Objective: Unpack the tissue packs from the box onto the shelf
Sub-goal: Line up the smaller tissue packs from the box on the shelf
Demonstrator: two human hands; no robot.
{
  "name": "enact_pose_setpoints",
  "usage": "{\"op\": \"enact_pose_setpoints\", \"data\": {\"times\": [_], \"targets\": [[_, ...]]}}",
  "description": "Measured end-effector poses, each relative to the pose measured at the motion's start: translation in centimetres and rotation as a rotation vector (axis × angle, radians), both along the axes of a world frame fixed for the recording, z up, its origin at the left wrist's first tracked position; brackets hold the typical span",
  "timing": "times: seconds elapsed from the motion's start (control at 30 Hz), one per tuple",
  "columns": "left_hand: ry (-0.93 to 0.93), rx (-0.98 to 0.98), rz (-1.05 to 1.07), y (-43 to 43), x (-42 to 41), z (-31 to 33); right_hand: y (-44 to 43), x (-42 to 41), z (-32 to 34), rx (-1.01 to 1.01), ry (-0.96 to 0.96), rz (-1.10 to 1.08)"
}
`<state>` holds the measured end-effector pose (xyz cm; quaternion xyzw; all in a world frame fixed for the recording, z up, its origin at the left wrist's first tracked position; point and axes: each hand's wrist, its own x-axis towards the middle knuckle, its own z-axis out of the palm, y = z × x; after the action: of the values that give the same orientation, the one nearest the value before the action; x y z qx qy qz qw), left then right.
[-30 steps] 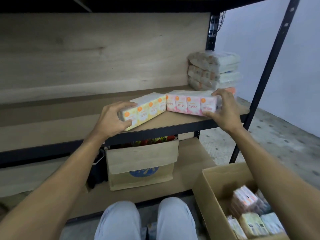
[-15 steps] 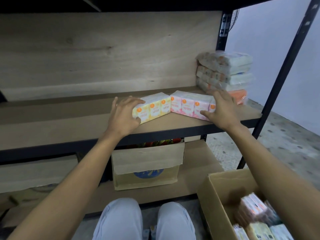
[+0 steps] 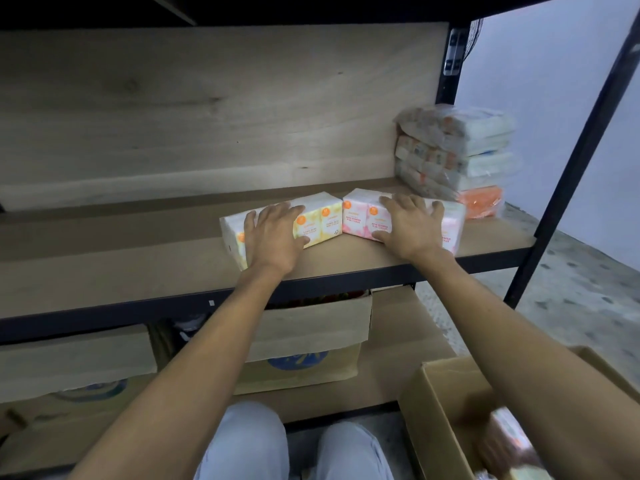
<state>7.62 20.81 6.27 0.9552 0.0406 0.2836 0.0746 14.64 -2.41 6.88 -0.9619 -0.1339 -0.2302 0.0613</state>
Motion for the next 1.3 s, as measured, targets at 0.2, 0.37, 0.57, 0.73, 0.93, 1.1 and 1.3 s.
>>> {"op": "enact_pose_setpoints", "data": {"times": [0.2,0.37,0.57,0.73,0.93,1.1,1.3], "targets": [[-0.088,-0.025,-0.062,2.5,2.3,-0.5,-1.2,2.7,0.1,0.021,-0.028,0.109],[-0.086,0.005,-0.119,3.8,4.3,-0.1,-1.6,6.2,0.5,0.007,0.009,0.219],[-0.076,0.045,-0.144,4.7,6.9,0.0,-1.1,9.8,0.8,-0.04,0.033,0.282],[-0.088,0.016,-0.149,5.4,9.0,-0.2,-0.4,12.7,0.1,0.004,0.034,0.299],[-0.06,-0.058,-0.18,6.8,12.4,-0.4,0.4,16.2,-0.3,0.047,0.052,0.323],[-0.094,-0.025,-0.196,7.6,15.1,-0.1,1.2,19.1,-0.3,0.028,0.024,0.319],[-0.117,-0.004,-0.231,8.5,17.9,0.0,1.9,22.0,-0.3,0.02,-0.017,0.348]]}}
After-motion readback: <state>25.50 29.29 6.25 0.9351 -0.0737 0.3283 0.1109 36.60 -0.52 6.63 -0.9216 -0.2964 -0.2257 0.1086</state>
